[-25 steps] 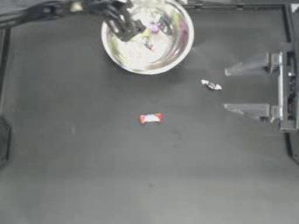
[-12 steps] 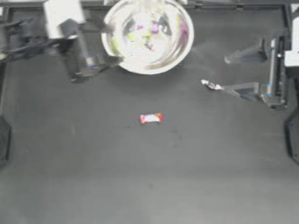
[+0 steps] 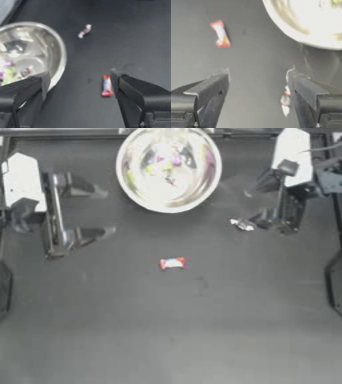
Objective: Put candies in bowl
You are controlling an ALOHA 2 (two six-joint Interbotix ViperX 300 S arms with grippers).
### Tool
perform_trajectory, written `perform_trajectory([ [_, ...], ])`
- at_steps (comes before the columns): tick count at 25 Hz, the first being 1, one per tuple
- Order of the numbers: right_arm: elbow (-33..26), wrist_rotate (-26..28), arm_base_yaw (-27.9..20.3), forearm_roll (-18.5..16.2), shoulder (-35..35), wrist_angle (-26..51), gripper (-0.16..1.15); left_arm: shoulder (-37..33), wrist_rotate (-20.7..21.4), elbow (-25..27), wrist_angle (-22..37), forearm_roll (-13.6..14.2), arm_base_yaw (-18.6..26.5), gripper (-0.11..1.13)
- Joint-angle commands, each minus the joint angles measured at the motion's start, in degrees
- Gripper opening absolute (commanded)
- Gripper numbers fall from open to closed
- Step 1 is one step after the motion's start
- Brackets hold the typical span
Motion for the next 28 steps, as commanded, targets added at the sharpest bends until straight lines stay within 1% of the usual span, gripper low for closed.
perform_trajectory([
  [1, -3.9, 6.7, -0.1, -8.0, 3.3, 3.1, 0.97, -1.8, 0.1, 0.6, -0.4, 0.2, -2.0, 1.01],
  [5, -5.5, 16.1, 0.9, -18.2, 6.9, 5.8, 0.97, -2.8, 0.0, 2.1, -0.4, 0.0, -2.9, 1.01],
  [6, -5.5, 17.9, 1.4, -20.2, 7.6, 5.9, 0.97, -3.1, 0.0, 2.5, -0.4, -0.1, -2.9, 1.01],
  [8, -5.4, 21.1, 2.3, -23.6, 9.1, 5.5, 0.97, -3.5, -0.3, 3.1, -0.6, -0.1, -2.9, 1.01],
  [10, -5.2, 22.9, 2.3, -25.2, 10.7, 5.4, 0.97, -3.9, -0.4, 3.6, -0.8, -0.2, -2.9, 1.01],
  [12, -5.2, 23.5, 2.3, -25.7, 12.6, 5.4, 0.97, -4.2, -0.5, 3.9, -0.8, -0.7, -3.0, 1.01],
  [14, -5.4, 23.6, 2.4, -25.5, 14.6, 5.1, 0.97, -4.3, -0.5, 4.3, -0.8, -1.7, -3.3, 1.01],
  [17, -5.9, 23.6, 2.3, -24.8, 17.4, 4.4, 0.97, -4.5, -0.5, 4.9, -0.8, -2.3, -3.3, 1.01],
  [23, -5.4, 23.6, 2.3, -23.1, 22.1, 2.0, 0.97, -4.5, -0.5, 5.0, -0.9, -2.5, -3.3, 1.00],
  [28, -5.4, 23.7, 2.4, -22.9, 24.9, 0.4, 0.97, -4.4, -0.7, 5.2, -0.9, -2.5, -3.4, 1.00],
])
